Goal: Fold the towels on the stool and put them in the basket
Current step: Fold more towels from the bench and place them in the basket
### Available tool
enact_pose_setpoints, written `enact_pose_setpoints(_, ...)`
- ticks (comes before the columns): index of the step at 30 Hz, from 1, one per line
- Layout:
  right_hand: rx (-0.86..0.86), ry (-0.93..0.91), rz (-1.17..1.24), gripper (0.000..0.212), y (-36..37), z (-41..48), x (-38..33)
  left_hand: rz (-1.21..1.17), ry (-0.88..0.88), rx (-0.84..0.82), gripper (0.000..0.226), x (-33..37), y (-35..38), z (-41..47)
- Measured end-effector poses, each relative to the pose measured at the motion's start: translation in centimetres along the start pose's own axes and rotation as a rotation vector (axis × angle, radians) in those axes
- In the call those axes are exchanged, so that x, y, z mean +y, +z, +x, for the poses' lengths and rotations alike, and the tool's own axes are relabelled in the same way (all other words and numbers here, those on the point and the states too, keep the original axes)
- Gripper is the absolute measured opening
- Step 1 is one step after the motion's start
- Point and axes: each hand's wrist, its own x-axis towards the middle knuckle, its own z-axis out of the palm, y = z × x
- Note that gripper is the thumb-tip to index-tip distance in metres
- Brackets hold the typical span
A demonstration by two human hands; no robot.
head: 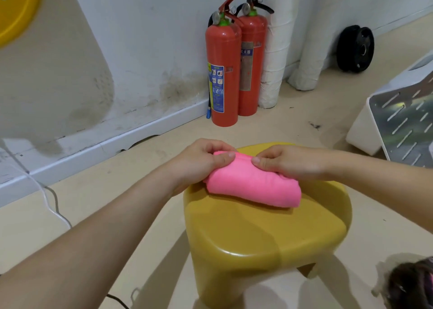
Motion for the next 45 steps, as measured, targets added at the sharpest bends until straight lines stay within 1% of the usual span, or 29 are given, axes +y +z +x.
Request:
enact_pose_setpoints(2, 0.046, 0.007, 0.151, 0.097, 0.2, 0.5, 0.0, -0.090, -0.023, 0.038, 0.024, 0.2, 0.0, 0.5)
enact_pose_setpoints(3, 0.069, 0.018, 0.221, 0.099, 0.4, 0.6, 0.1, -0.122, -0.041, 0.034, 0.030, 0.5, -0.1, 0.9)
enact_pose_setpoints(4, 0.094, 0.032, 0.291, 0.096, 0.4, 0.5, 0.0, -0.135, -0.054, 0.010, 0.037, 0.8, -0.3, 1.2)
enact_pose_setpoints(5, 0.121, 0.053, 0.350, 0.091, 0.3, 0.3, -0.1, -0.145, -0.058, -0.031, 0.041, 1.2, -0.3, 1.5)
enact_pose_setpoints(6, 0.148, 0.076, 0.399, 0.081, 0.1, -0.2, -0.3, -0.160, -0.058, -0.083, 0.042, 1.5, -0.2, 1.8)
enact_pose_setpoints(8, 0.208, 0.128, 0.467, 0.049, -0.7, -1.6, -0.5, -0.222, -0.066, -0.188, 0.046, 2.1, 0.2, 2.4)
enact_pose_setpoints(9, 0.249, 0.156, 0.484, 0.038, -1.1, -2.5, -0.6, -0.248, -0.074, -0.236, 0.047, 2.4, 0.6, 2.8)
enact_pose_setpoints(11, 0.330, 0.185, 0.511, 0.023, -1.9, -4.5, -0.6, -0.272, -0.078, -0.325, 0.047, 3.0, 1.9, 3.4)
enact_pose_setpoints(13, 0.396, 0.186, 0.492, 0.018, -2.2, -6.7, -0.4, -0.299, -0.058, -0.363, 0.049, 3.5, 3.5, 3.5)
enact_pose_setpoints(15, 0.439, 0.169, 0.461, 0.017, -2.1, -8.7, -0.1, -0.337, -0.019, -0.348, 0.049, 3.9, 5.2, 3.4)
enact_pose_setpoints(18, 0.429, 0.146, 0.356, 0.019, -1.7, -10.9, 1.1, -0.338, 0.076, -0.256, 0.034, 4.7, 7.8, 2.6)
enact_pose_setpoints(20, 0.409, 0.129, 0.320, 0.021, -2.4, -12.7, 1.9, -0.274, 0.152, -0.199, 0.024, 5.9, 9.6, 1.7)
enact_pose_setpoints(23, 0.340, 0.090, 0.346, 0.021, -4.3, -16.4, 3.7, -0.140, 0.254, -0.110, 0.027, 8.8, 12.3, 0.4)
enact_pose_setpoints(25, 0.232, 0.092, 0.373, 0.016, -5.1, -19.2, 5.4, -0.060, 0.316, -0.067, 0.029, 11.2, 14.6, 0.0)
enact_pose_setpoints(27, 0.130, 0.099, 0.346, 0.029, -5.5, -22.1, 7.8, 0.003, 0.358, -0.069, 0.033, 13.6, 17.9, -0.2)
enact_pose_setpoints(28, 0.126, 0.099, 0.341, 0.030, -5.6, -23.5, 9.3, 0.044, 0.373, -0.080, 0.036, 14.5, 20.0, -0.1)
enact_pose_setpoints(31, 0.229, 0.135, 0.388, 0.032, -5.7, -27.6, 15.3, 0.140, 0.374, -0.123, 0.039, 16.0, 26.6, 0.8)
enact_pose_setpoints(33, 0.314, 0.201, 0.529, 0.031, -5.0, -30.1, 20.5, 0.155, 0.377, -0.130, 0.046, 16.0, 31.1, 1.9)
enact_pose_setpoints(35, 0.402, 0.306, 0.721, 0.029, -3.4, -32.0, 25.7, 0.203, 0.421, -0.033, 0.050, 15.2, 35.5, 2.8)
enact_pose_setpoints(36, 0.447, 0.378, 0.805, 0.028, -2.3, -32.8, 28.1, 0.266, 0.461, 0.008, 0.046, 14.4, 37.7, 3.0)
enact_pose_setpoints(37, 0.482, 0.454, 0.867, 0.026, -1.1, -33.5, 30.3, 0.354, 0.497, -0.014, 0.037, 13.3, 39.9, 2.9)
enact_pose_setpoints(38, 0.499, 0.526, 0.903, 0.022, 0.3, -34.0, 32.1, 0.466, 0.518, -0.110, 0.028, 11.9, 42.1, 2.6)
enact_pose_setpoints(39, 0.494, 0.595, 0.908, 0.018, 1.7, -34.4, 33.6, 0.594, 0.517, -0.249, 0.021, 10.1, 44.2, 2.2)
enact_pose_setpoints(40, 0.482, 0.661, 0.892, 0.017, 3.1, -34.6, 34.8, 0.727, 0.496, -0.384, 0.021, 8.1, 46.0, 1.8)
enact_pose_setpoints(42, 0.476, 0.762, 0.842, 0.024, 5.7, -34.4, 36.8, 0.916, 0.466, -0.557, 0.036, 4.4, 48.7, 1.3)
enact_pose_setpoints(43, 0.491, 0.804, 0.816, 0.029, 6.8, -34.1, 37.7, 0.949, 0.445, -0.600, 0.045, 2.9, 49.7, 1.1)
enact_pose_setpoints(45, 0.530, 0.863, 0.765, 0.031, 8.4, -33.2, 38.7, 0.946, 0.383, -0.609, 0.058, 1.2, 51.2, 1.2)
